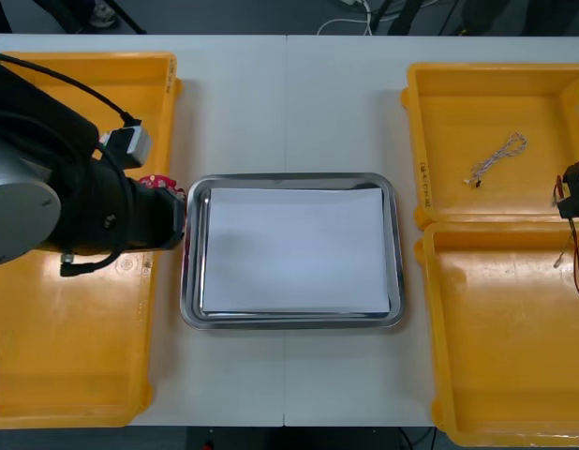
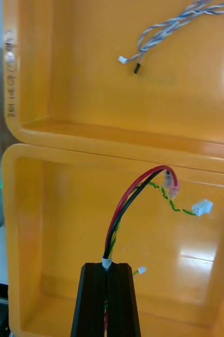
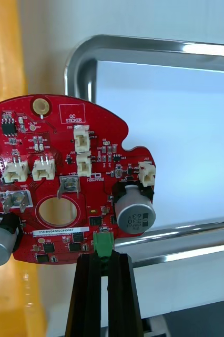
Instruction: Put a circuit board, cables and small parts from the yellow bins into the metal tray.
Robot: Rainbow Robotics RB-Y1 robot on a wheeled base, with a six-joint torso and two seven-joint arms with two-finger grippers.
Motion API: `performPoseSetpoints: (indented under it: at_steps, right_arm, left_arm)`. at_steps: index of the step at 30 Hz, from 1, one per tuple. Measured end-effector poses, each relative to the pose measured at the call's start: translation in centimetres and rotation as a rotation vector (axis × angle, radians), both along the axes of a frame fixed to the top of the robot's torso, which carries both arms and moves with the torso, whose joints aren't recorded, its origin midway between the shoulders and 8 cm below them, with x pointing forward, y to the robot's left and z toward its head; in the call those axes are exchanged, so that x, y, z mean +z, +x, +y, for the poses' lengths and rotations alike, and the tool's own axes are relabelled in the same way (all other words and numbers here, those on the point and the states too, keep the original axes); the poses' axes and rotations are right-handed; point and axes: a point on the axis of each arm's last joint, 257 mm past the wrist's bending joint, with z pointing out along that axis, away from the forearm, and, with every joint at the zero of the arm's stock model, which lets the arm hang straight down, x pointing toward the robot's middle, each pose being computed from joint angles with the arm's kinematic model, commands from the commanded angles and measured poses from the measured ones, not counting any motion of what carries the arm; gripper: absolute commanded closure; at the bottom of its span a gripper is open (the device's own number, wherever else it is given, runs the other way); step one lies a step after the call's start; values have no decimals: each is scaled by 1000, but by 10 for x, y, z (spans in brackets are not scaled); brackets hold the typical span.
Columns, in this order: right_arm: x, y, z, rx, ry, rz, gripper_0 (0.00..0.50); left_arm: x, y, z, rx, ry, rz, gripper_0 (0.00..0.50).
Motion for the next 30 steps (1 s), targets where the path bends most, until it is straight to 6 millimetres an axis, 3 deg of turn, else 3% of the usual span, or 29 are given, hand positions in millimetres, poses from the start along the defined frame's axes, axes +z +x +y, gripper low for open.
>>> performPoseSetpoints:
  at_steps: [8,17,30]
  right_arm:
    - [5,8,25,86,-32,-10,500]
    - [4,1,49,194,-103,-30,500]
    - [-4,-17,85,408,-209,-53,500]
  left_arm:
    - [-18,-12,-29,1,10,67,500]
    - [-57,-16,-28,-9,114,145,500]
    - [-80,-26,-43,-53,166,157,500]
